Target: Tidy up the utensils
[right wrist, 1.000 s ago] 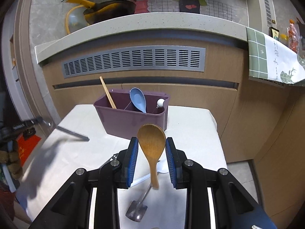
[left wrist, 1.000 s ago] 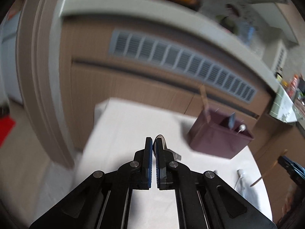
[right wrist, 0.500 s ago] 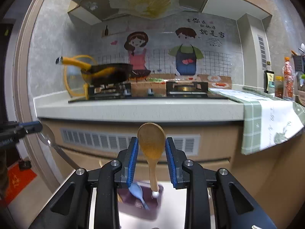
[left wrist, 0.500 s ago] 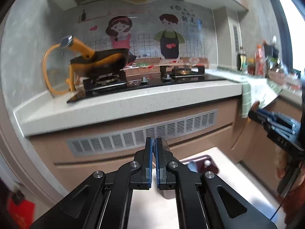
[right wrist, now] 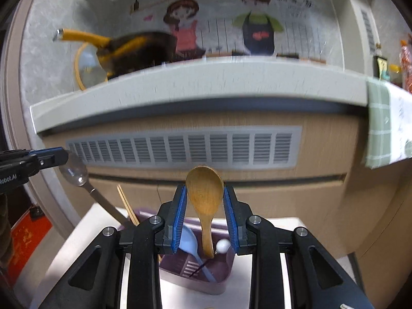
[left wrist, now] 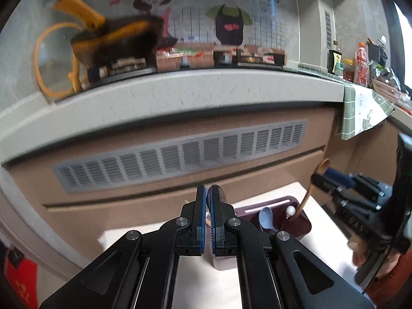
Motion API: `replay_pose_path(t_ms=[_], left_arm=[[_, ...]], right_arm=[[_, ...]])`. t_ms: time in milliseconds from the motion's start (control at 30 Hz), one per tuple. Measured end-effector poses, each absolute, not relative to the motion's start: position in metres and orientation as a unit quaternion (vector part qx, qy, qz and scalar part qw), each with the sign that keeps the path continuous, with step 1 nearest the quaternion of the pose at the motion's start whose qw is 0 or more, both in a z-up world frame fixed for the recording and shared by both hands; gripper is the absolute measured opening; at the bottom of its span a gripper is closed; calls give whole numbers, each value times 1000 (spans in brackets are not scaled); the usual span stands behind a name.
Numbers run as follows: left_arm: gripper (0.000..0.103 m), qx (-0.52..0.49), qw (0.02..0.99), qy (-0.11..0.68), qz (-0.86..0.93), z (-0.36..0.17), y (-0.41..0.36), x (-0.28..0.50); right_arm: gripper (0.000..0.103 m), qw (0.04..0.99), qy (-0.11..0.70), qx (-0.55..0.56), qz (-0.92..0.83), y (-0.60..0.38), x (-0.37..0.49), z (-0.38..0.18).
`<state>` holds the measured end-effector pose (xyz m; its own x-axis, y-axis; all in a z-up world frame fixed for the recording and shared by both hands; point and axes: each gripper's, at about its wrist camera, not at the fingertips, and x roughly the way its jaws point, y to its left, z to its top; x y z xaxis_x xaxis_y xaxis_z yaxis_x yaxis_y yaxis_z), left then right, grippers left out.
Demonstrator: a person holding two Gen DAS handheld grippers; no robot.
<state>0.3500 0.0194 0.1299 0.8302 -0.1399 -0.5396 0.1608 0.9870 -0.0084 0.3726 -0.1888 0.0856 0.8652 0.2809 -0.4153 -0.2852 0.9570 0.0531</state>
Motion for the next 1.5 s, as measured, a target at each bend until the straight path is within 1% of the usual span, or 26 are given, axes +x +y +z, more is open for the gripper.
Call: replay_pose_path(t_ms=[33,167,267,333,367,433,500,533,667,733,867,1033,1133,1200,1333,1433,1500], left_arm=[[3,13,954,288,-83,123,17,356],[5,-20,938,321,-129,100,16,371],[15,-64,931,316,-169,92,26,368],[26,-93,936,294,-168,91,35,354],[29,-105,938,284,-170,90,39,346],[40,-128,942,265,-163,82,49,321],[44,-135,946,257,-145,71,53,300],[44,-139,948,254,-135,62,55,286],[47,-160,945,263,-110,25,57,247],[53,-169,942,275,-90,4,55,229],[56,-187,929,311,-79,-31,50,202],[58,-185,916,345,-84,-54,47,189],[58,-202,914,344,-71,-59,57,186],[59,-210,912,346,-68,-60,61,187],[60,-204,907,362,-70,-68,56,192],[60,-199,896,388,-86,-75,46,197],[60,-198,893,392,-95,-76,42,196]], right_arm=[[27,964,221,-6,146,-189,376,82],[28,942,290,0,171,-189,394,60],[28,940,299,15,164,-202,390,55],[28,946,287,15,149,-211,378,60],[28,950,278,15,141,-215,369,63],[28,960,257,-1,110,-222,349,67],[28,966,246,-29,72,-225,328,66],[28,966,247,-38,65,-226,320,63],[28,952,287,-39,98,-230,290,36],[28,940,315,-47,126,-228,276,15],[28,918,363,-112,117,-213,249,-26],[28,900,414,-86,103,-225,241,-60],[28,892,438,-81,72,-233,241,-70],[28,889,446,-63,82,-237,241,-70],[28,892,437,-25,109,-237,239,-63],[28,893,440,-34,88,-228,262,-61],[28,886,457,-3,74,-230,287,-64]])
